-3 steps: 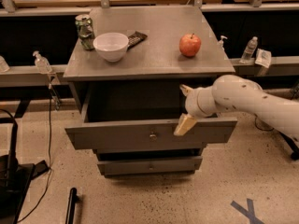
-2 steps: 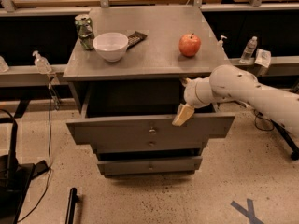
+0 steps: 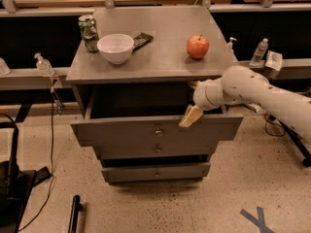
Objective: Close top drawer
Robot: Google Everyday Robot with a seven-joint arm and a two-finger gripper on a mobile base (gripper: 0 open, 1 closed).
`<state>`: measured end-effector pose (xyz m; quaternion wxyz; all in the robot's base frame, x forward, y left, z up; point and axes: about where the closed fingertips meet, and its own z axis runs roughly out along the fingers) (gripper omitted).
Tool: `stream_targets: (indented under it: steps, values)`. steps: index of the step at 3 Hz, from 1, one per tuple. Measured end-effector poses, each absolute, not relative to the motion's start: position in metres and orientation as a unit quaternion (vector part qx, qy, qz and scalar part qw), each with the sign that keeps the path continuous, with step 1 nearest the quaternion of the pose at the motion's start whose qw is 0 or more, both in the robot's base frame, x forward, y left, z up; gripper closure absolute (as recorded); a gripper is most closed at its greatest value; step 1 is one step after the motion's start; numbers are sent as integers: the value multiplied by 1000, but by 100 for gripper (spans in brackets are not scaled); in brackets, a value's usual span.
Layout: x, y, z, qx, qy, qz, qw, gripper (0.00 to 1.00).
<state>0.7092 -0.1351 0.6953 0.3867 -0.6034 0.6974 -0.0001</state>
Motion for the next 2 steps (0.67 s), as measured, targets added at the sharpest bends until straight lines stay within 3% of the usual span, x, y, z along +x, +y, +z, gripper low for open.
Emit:
stream_targets:
  steps: [2]
  values:
    - [655,-136,697,-613,666,38,423,23]
